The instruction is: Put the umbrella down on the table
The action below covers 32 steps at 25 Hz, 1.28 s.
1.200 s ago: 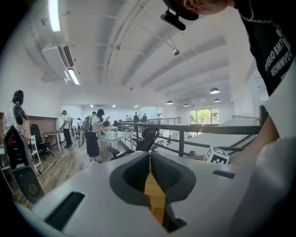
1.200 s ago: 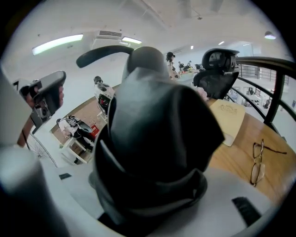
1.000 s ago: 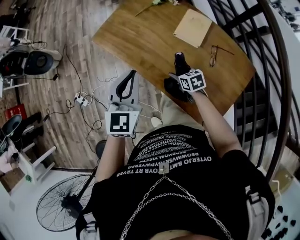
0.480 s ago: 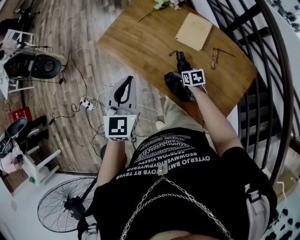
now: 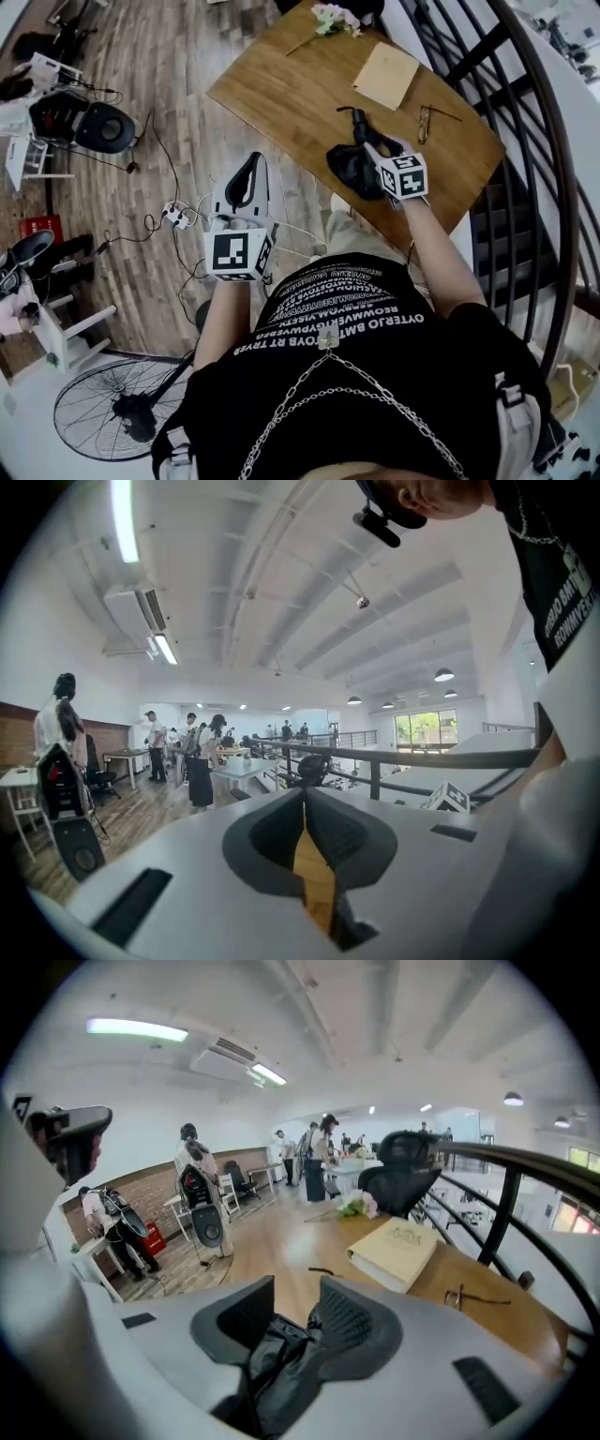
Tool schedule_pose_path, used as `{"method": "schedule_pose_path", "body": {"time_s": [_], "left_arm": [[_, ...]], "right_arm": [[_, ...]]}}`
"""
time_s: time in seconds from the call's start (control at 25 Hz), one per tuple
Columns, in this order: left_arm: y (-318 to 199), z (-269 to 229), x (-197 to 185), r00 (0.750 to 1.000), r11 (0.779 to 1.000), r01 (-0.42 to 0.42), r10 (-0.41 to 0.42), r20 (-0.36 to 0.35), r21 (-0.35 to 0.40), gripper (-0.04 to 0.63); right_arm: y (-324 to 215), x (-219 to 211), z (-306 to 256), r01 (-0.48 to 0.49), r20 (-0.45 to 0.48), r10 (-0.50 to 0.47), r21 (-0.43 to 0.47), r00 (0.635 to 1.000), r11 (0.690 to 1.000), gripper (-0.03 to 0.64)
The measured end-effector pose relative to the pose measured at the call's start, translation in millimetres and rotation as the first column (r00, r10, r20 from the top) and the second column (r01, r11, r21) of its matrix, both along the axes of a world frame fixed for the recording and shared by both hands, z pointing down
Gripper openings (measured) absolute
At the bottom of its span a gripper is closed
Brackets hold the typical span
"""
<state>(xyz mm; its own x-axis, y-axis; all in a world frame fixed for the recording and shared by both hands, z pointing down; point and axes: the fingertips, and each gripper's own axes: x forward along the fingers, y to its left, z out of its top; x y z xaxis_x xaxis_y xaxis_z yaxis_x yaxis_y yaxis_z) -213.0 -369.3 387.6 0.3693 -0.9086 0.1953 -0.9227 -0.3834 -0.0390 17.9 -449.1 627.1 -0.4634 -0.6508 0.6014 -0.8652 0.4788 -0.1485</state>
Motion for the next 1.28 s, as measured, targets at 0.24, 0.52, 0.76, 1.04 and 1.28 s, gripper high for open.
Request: {"method": "schedule_pose_path", "body": {"time_s": [0.24,0.52,0.76,1.04,1.28], "left_arm": [[28.2,-29.7,-11.4,0.998,0.995,0.065,-0.063,-0.029,0.071,0.029],[64.4,-42.1,-10.2,0.996,0.993,0.063,-0.057,-0.064,0.099,0.029],[99.3,-66.0,-26.0,0.995,0.983,0.087,-0.079,-0.06,0.159,0.029],[130.7,-61.2,-48.6,0.991,0.979,0.119,-0.106,-0.084,0.163,0.029],[121.0,-46.5,-42.1,0.992,0.984,0.114,-0.105,-0.066,0.138,0.029]], "right_arm": [[26.8,0.0,-86.4,-0.012,0.042,0.002,0.245,0.999,0.97,0.019],[65.3,-6.6,-154.0,0.033,0.051,-0.057,0.389,0.997,0.921,0.017],[100.2,-21.6,-213.1,0.049,0.082,-0.099,0.472,0.992,0.881,0.017],[126.0,-36.3,-238.7,0.068,0.082,-0.128,0.512,0.988,0.857,0.017],[122.2,-37.5,-236.1,0.105,0.054,-0.149,0.487,0.987,0.867,0.017]]}}
